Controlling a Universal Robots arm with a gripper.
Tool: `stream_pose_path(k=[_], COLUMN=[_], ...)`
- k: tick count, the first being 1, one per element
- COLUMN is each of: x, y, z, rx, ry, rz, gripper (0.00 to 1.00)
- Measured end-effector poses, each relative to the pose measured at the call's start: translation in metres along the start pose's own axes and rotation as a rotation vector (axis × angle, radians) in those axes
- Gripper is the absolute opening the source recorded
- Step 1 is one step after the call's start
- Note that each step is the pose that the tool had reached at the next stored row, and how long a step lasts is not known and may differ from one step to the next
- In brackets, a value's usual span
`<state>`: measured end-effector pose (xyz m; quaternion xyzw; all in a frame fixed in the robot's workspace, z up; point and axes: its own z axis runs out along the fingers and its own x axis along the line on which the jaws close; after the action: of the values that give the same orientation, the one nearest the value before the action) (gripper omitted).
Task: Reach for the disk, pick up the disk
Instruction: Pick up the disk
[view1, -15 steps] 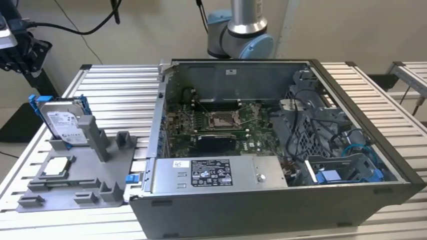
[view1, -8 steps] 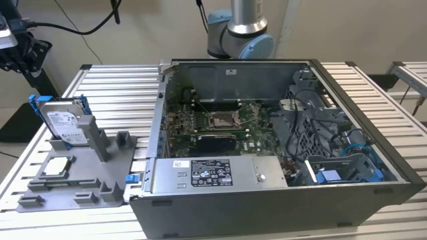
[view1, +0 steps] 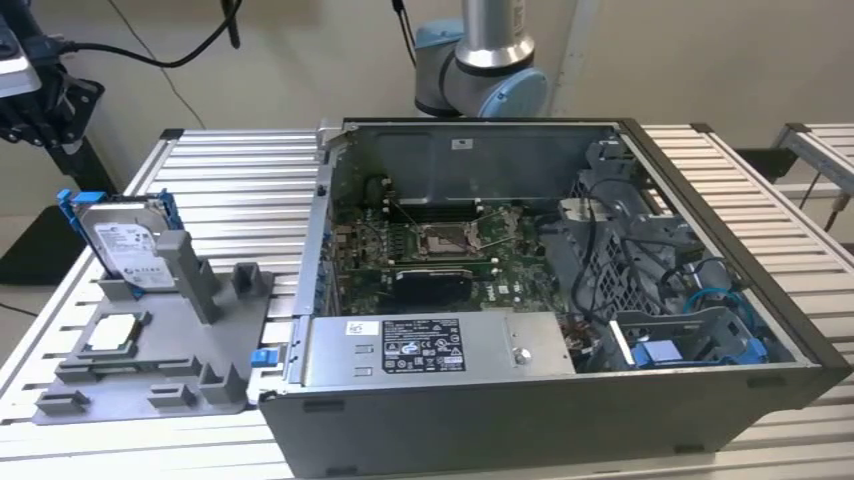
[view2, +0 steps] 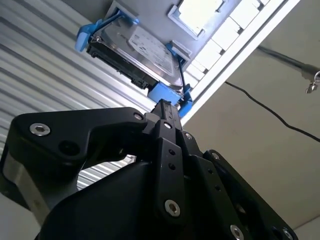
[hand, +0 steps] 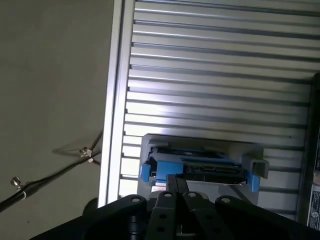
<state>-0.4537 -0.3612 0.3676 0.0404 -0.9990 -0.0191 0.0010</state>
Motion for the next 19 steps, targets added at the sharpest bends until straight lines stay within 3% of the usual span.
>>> stream_pose_path(k=[19], x=[0.0000], y=[0.0000], z=[-0.0004], rx=[0.0001], ry=[0.0084], rz=[-0.218], gripper=[0.00])
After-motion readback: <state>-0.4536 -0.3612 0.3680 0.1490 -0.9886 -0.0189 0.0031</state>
